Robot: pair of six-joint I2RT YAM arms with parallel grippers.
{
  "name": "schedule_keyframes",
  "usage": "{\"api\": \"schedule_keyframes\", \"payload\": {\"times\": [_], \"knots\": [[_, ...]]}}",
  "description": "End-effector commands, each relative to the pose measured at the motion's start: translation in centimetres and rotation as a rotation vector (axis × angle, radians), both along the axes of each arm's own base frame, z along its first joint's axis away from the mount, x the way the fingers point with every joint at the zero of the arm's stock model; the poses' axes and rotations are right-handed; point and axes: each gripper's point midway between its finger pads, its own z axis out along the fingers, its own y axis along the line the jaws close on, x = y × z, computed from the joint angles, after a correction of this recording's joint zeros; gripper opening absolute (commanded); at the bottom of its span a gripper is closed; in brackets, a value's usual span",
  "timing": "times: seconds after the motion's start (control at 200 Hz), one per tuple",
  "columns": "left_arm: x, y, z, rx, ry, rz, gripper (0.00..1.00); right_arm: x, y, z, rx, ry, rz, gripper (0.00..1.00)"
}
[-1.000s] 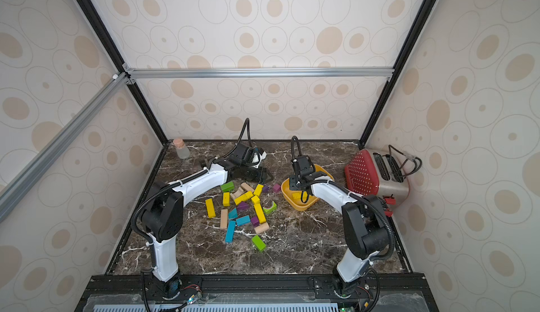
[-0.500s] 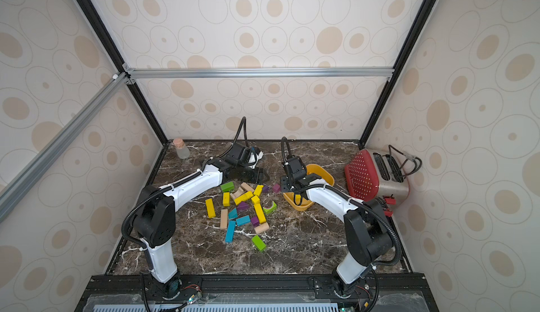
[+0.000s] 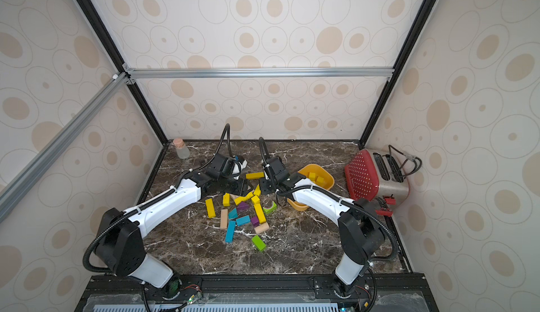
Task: Pick out the yellow building blocks
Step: Pick up the building block from the center of the board.
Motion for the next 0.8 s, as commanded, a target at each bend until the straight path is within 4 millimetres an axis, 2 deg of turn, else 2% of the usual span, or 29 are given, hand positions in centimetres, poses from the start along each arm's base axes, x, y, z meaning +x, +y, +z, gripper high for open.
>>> {"api": "schedule_keyframes", "payload": {"times": [0.0, 0.165, 0.356, 0.496, 0.796], "knots": [[-1.6, 2.3, -0.4, 0.045, 0.007, 0.01, 0.59, -1.8, 0.8, -2.0, -0.054, 0.088, 0.051, 0.44], [-3.8, 4.1, -1.1, 0.03, 0.031, 0.036, 0.59, -3.2, 2.1, -3.1, -0.089, 0.126, 0.085, 0.44], [-5.8, 5.5, -1.8, 0.019, 0.045, 0.052, 0.6, -4.1, 2.7, -3.4, -0.116, 0.151, 0.094, 0.44], [-6.5, 6.6, -2.1, 0.018, 0.043, 0.072, 0.6, -4.9, 2.5, -4.0, -0.145, 0.164, 0.092, 0.44], [-7.6, 7.6, -2.5, 0.016, 0.042, 0.1, 0.6, -6.3, 1.9, -4.7, -0.142, 0.146, 0.118, 0.44]]}}
